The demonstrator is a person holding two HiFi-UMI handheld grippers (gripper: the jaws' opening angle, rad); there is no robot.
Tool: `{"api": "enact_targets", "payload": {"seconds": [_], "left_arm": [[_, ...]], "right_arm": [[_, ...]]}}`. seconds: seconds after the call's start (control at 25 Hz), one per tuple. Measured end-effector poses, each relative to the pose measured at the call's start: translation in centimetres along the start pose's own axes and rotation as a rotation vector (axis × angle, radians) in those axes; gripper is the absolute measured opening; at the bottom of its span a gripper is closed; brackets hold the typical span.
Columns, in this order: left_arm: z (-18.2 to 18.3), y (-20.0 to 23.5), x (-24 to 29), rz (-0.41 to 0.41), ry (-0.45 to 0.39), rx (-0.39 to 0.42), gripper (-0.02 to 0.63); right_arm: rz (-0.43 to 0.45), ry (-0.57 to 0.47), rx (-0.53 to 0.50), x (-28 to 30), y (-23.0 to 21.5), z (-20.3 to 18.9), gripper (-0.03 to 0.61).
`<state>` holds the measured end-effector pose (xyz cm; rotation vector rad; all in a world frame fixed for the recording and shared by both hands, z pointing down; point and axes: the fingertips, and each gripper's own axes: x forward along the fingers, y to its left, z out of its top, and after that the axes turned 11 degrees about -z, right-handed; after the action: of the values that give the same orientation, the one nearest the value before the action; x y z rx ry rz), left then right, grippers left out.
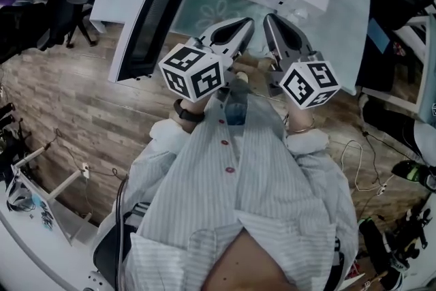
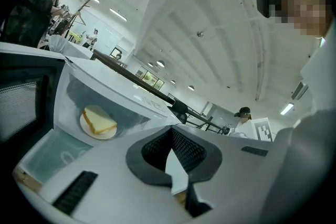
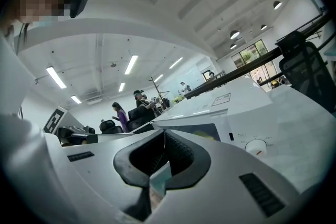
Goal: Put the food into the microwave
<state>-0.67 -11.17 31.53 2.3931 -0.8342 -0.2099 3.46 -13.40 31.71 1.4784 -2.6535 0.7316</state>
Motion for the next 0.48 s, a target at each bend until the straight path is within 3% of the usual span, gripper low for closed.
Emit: {"api": "enact_targets", "payload": {"seconds": [0.48], "left_arm": [[1.4,1.1,-0.4,-0.030,-0.013,-0.008,0.009]], "right_arm": [[-0.018,-0.021,0.040,0.8,0.1,0.3,0.034]]}}
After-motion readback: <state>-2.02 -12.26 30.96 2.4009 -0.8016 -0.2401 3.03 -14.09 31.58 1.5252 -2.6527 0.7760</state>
